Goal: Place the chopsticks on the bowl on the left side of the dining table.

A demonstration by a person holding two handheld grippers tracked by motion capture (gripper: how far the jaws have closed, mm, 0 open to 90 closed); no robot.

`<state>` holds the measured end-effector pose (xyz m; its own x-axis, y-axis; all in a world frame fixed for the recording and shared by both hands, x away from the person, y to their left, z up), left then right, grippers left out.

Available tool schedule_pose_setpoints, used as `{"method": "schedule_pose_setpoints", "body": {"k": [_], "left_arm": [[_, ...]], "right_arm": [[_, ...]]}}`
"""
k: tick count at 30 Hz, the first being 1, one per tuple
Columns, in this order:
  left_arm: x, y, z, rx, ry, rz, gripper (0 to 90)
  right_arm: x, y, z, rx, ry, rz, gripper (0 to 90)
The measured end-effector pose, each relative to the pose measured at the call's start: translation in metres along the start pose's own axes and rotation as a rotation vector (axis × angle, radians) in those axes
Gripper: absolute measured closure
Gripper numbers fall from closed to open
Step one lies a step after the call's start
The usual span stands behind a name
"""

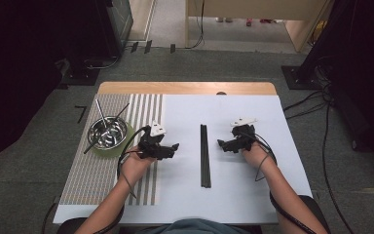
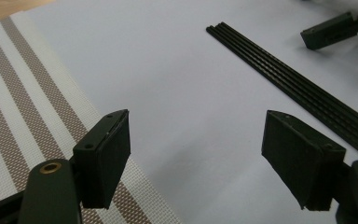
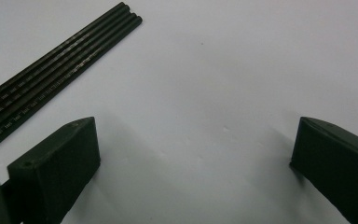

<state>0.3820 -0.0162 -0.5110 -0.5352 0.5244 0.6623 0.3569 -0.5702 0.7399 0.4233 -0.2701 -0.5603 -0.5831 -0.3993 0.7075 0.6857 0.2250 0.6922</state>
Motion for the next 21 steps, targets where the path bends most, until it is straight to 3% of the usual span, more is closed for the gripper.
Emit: {"method": "schedule_pose_setpoints", "body": {"k": [4, 7, 11, 16, 21], "left_arm": [[-0.004, 0.0, -0.004, -0.009, -0.003, -0.005, 24.2], [-0.007, 0.0, -0.007, 0.008, -0.013, 0.008, 24.2], [-0.01, 0.002, -0.014, -0.029, -0.025, 0.035, 23.0], [-0.013, 0.005, -0.021, 0.007, -0.06, 0.023, 18.2], [-0.019, 0.003, -0.026, -0.018, -0.043, 0.035, 17.4]], "right_arm": [[0.0, 0.0, 0.0, -0.001, 0.0, 0.0, 0.6], [0.0, 0.0, 0.0, -0.001, 0.0, 0.0, 0.6], [0.0, 0.0, 0.0, 0.001, 0.001, -0.001, 0.6], [0.0, 0.0, 0.0, -0.002, 0.0, 0.0, 0.6], [0.0, 0.0, 0.0, -0.001, 0.001, 0.0, 0.6]]}}
Point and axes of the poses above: each handheld gripper's, and its own axes: x roughly backward along the jaws, y roughly out of its top, z roughly to its left, the point moved 8 cm from there along -x, roughly forward along the jaws, and after that the axes turned 10 degrees about -x, right-handed, at the moved point
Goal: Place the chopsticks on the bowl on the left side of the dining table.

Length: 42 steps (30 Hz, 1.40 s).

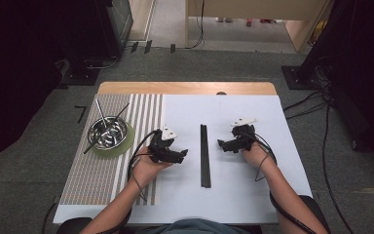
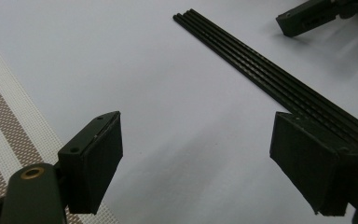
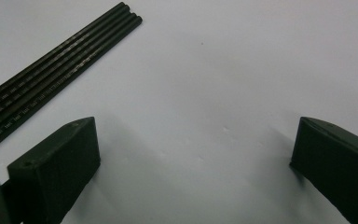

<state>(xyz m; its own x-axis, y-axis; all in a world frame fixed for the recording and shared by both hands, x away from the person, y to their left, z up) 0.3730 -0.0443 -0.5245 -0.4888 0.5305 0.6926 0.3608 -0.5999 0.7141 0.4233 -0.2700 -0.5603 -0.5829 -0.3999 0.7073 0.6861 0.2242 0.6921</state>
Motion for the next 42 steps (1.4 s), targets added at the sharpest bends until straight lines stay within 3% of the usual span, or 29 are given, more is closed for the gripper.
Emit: {"method": "schedule_pose_setpoints", "body": {"k": [3, 5, 9, 13, 16, 19, 22, 30, 34, 42], "left_arm": [[-0.003, 0.0, -0.005, -0.035, 0.011, 0.008, 17.5], [-0.004, 0.001, -0.006, -0.037, 0.026, -0.001, 18.5], [-0.007, 0.002, -0.011, -0.005, -0.001, -0.01, 24.9], [-0.009, 0.003, -0.016, 0.001, -0.01, -0.022, 33.1], [-0.01, 0.007, -0.019, -0.005, -0.004, -0.057, 39.2], [-0.012, 0.008, -0.023, -0.016, -0.01, -0.057, 40.4], [-0.015, 0.008, -0.028, 0.005, -0.025, -0.05, 40.4], [-0.019, 0.011, -0.04, 0.024, -0.068, -0.075, 51.7], [-0.02, 0.011, -0.042, 0.054, -0.079, -0.074, 49.2], [-0.024, 0.013, -0.051, 0.044, -0.079, -0.077, 54.0]], "right_arm": [[0.0, 0.0, 0.0, -0.001, 0.0, 0.0, 0.6], [0.0, 0.0, 0.0, 0.0, 0.0, 0.0, 0.6], [0.0, 0.0, 0.0, -0.001, 0.0, 0.0, 0.6], [0.0, 0.0, 0.0, -0.002, -0.001, 0.001, 0.6], [0.0, 0.0, 0.0, -0.001, 0.0, 0.001, 0.6], [0.0, 0.0, 0.0, -0.002, -0.001, 0.001, 0.6], [0.0, 0.0, 0.0, -0.001, 0.0, 0.001, 0.6], [0.0, 0.0, 0.0, -0.002, -0.001, 0.001, 0.6], [0.0, 0.0, 0.0, -0.002, -0.001, 0.001, 0.6], [0.0, 0.0, 0.0, -0.001, -0.001, 0.003, 0.6]]}}
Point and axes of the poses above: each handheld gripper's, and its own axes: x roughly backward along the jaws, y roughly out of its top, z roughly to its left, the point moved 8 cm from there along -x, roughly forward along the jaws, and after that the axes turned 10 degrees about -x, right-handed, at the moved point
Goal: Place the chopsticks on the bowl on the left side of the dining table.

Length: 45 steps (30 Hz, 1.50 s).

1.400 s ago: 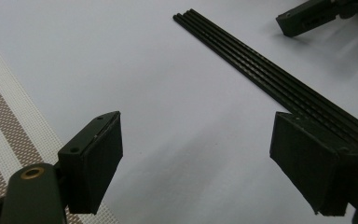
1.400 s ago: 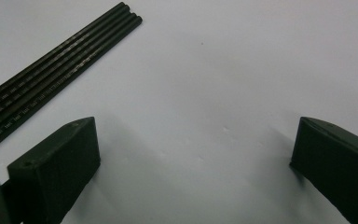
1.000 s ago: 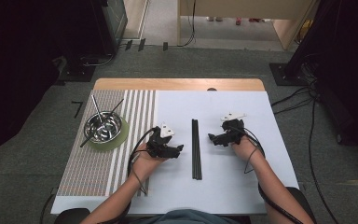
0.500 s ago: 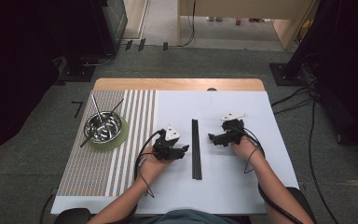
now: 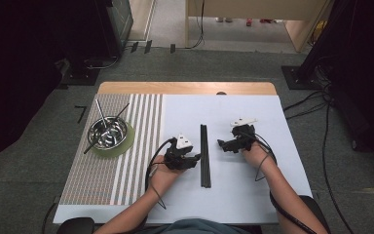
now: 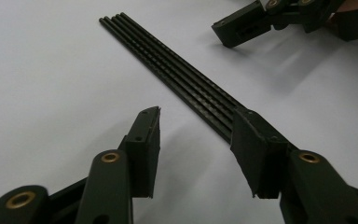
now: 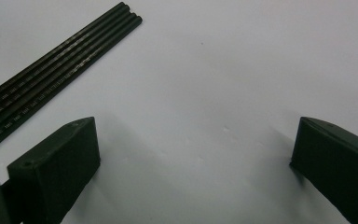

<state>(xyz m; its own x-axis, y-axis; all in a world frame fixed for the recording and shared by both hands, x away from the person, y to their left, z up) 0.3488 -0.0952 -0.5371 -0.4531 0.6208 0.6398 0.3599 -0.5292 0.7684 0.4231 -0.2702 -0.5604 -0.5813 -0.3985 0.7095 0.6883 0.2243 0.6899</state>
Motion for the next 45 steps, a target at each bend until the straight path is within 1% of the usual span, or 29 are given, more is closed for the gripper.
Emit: {"method": "schedule_pose_setpoints", "body": {"k": [2, 3, 4, 6, 7, 13, 16, 22, 33, 45], "left_arm": [[-0.002, 0.0, -0.003, -0.024, 0.004, -0.002, 53.9], [-0.002, -0.001, -0.005, -0.027, 0.002, 0.001, 53.9], [-0.003, -0.001, -0.005, -0.025, 0.001, 0.002, 54.0], [-0.003, -0.001, -0.006, -0.007, -0.005, -0.002, 54.3], [-0.003, -0.001, -0.006, -0.006, -0.008, -0.004, 54.6], [-0.005, -0.002, -0.009, -0.026, -0.003, 0.003, 54.7], [-0.007, -0.004, -0.01, -0.036, -0.002, 0.012, 56.9], [-0.007, -0.004, -0.012, -0.028, -0.008, 0.009, 57.4], [-0.007, -0.004, -0.014, -0.044, -0.004, 0.007, 58.3], [-0.008, -0.005, -0.014, -0.048, -0.003, 0.017, 60.9]], "right_arm": [[0.0, 0.0, 0.0, -0.002, 0.0, 0.0, 0.6], [0.0, 0.0, 0.0, -0.002, 0.0, 0.0, 0.6], [0.0, 0.0, 0.0, -0.002, 0.0, 0.0, 0.6], [0.0, 0.0, 0.0, -0.001, 0.0, -0.001, 0.6], [0.0, 0.0, 0.0, -0.002, -0.001, 0.0, 0.6], [0.0, 0.0, 0.0, -0.001, 0.0, -0.001, 0.6], [0.0, 0.0, 0.0, -0.002, 0.0, 0.0, 0.6], [0.0, 0.0, 0.0, -0.002, 0.0, 0.0, 0.6], [0.0, 0.0, 0.0, 0.0, 0.0, -0.001, 0.6], [0.0, 0.0, 0.0, 0.001, 0.0, -0.001, 0.6]]}}
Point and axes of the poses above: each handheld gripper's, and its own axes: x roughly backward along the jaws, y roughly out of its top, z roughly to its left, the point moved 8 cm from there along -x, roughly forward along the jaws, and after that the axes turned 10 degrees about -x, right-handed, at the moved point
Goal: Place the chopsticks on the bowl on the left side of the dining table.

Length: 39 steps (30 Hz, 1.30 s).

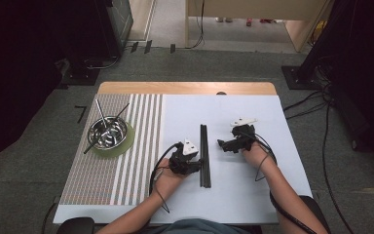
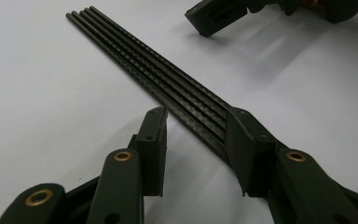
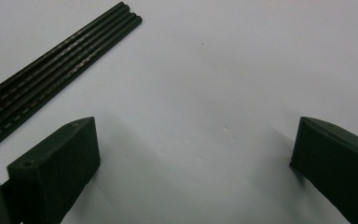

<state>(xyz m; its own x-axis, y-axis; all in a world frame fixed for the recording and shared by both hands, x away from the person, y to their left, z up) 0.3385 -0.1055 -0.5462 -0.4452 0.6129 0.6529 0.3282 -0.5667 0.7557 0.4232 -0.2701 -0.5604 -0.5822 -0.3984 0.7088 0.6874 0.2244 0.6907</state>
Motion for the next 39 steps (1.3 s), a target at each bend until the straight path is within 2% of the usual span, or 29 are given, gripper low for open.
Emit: {"method": "schedule_pose_setpoints", "body": {"k": [9, 15, 17, 21, 26, 39], "left_arm": [[0.002, -0.002, 0.003, 0.016, 0.006, 0.029, 67.2], [0.004, -0.004, 0.008, 0.054, 0.002, 0.047, 75.3], [0.004, -0.004, 0.009, 0.042, 0.007, 0.055, 77.6], [0.005, -0.004, 0.01, 0.036, 0.014, 0.064, 78.8], [0.008, -0.006, 0.018, 0.044, 0.038, 0.07, 80.4], [0.011, -0.008, 0.026, 0.057, 0.051, 0.079, 82.3]], "right_arm": [[0.0, 0.0, 0.0, -0.001, 0.0, 0.001, 0.6], [0.0, 0.0, 0.0, -0.001, 0.0, 0.0, 0.6], [0.0, 0.0, 0.0, -0.001, 0.0, 0.0, 0.6], [0.0, 0.0, 0.0, -0.001, 0.0, 0.0, 0.6], [0.0, 0.0, 0.0, -0.001, 0.0, 0.0, 0.6], [0.0, 0.0, 0.0, 0.001, 0.0, -0.002, 0.6]]}}
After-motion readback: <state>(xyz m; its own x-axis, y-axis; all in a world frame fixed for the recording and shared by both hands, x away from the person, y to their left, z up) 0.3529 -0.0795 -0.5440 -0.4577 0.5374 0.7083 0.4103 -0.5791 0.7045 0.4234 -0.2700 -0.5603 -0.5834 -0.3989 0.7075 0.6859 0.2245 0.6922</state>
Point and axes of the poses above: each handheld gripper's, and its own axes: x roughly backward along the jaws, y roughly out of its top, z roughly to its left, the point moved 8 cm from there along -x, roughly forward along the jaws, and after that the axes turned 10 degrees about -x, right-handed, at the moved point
